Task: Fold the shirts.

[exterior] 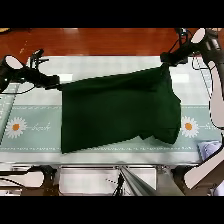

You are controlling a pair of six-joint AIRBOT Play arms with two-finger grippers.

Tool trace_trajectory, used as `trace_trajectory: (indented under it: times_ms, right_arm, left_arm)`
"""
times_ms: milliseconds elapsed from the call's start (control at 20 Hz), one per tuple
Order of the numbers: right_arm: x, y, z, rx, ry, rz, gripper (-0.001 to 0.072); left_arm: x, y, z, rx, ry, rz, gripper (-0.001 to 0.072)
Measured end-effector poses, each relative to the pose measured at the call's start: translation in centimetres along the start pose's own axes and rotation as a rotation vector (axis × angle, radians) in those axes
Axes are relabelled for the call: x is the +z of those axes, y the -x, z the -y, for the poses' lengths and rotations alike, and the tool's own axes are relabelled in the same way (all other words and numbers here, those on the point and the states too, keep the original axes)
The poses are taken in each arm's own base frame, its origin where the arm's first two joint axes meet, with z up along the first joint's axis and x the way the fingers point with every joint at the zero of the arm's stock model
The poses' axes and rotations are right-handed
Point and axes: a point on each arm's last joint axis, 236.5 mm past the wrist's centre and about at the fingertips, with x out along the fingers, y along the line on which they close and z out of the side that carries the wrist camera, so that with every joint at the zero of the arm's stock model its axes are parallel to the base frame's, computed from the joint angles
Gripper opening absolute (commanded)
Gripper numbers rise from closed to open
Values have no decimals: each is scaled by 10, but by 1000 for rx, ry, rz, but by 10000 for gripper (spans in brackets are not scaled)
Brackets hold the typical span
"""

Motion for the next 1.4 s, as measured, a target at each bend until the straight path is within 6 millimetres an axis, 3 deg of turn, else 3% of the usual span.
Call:
trace_trajectory:
  times_ms: [200, 500, 550, 650, 700, 750, 900, 1000, 1050, 1100, 1150, 1250, 1400]
  right_arm:
    - [-30, 19, 5, -26, 13, -122, 27]
    - [-86, 10, 10, -25, -22, -372, 27]
    - [-91, 9, 10, -25, -27, -397, 51]
    - [-97, 6, 12, -26, -31, -425, 311]
    - [-101, 7, 13, -25, -18, -445, 343]
    - [-107, 11, 16, -24, -3, -473, 343]
    - [-108, 35, 38, -56, -29, -467, 342]
    - [-100, 66, 57, -91, -59, -403, 342]
    - [-98, 82, 68, -103, -77, -371, 342]
    - [-100, 99, 83, -124, -109, -343, 342]
    - [-107, 115, 96, -140, -141, -331, 343]
    - [-142, 137, 112, -123, -216, -380, 382]
    - [-195, 143, 120, -44, -313, -439, 405]
  left_arm:
    - [-31, 5, 8, -37, 18, -142, 22]
    - [-65, -8, 11, -57, 128, -294, 24]
    - [-67, -9, 11, -55, 142, -305, 51]
    - [-72, -8, 11, -56, 158, -325, 341]
    - [-73, -7, 11, -57, 160, -331, 406]
    - [-78, -3, 12, -64, 155, -349, 408]
    - [-89, 17, 9, -81, 139, -385, 408]
    - [-96, 37, 4, -87, 148, -385, 408]
    - [-100, 47, 2, -89, 155, -378, 432]
    - [-106, 54, -2, -89, 166, -371, 507]
    - [-116, 59, -5, -91, 183, -371, 560]
    - [-148, 62, -9, -101, 239, -399, 561]
    - [-204, 52, -10, -129, 326, -449, 560]
